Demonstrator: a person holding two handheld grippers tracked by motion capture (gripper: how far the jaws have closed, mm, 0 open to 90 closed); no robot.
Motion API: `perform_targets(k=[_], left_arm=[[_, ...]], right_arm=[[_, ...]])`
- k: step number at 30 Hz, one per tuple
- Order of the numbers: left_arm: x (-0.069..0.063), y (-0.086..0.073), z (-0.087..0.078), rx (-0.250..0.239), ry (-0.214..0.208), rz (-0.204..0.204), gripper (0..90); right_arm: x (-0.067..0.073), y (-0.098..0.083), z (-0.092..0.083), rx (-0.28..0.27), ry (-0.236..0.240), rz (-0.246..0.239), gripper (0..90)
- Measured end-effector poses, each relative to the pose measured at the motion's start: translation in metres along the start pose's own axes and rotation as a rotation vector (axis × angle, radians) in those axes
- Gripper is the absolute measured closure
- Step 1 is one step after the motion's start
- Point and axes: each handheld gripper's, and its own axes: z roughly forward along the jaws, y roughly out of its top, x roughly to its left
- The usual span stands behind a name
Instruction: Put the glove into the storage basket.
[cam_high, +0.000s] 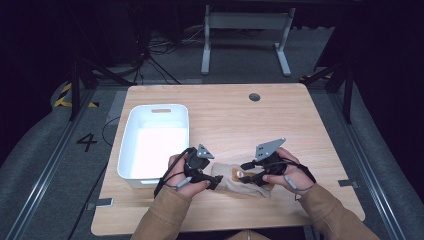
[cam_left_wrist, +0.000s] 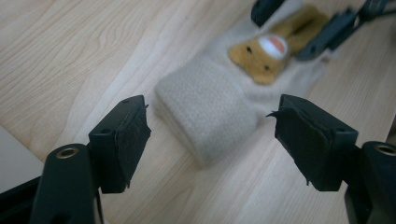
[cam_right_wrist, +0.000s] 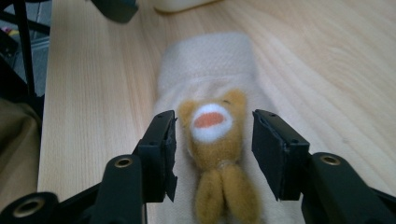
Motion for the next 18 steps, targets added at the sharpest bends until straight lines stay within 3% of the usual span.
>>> perform_targets(k=[7,18], left_arm=[[-0.003,0.008,0.003,-0.006,-0.024,0.042,26.4],[-0.001,0.014,0.002,-0.02,-0.022,0.03,26.2]], right_arm=[[0.0,-0.003,-0.02,-0.067,-0.062,0.033,50.5],[-0.012,-0.018,-0.059,-0.16,-0.198,0.129,49.3]])
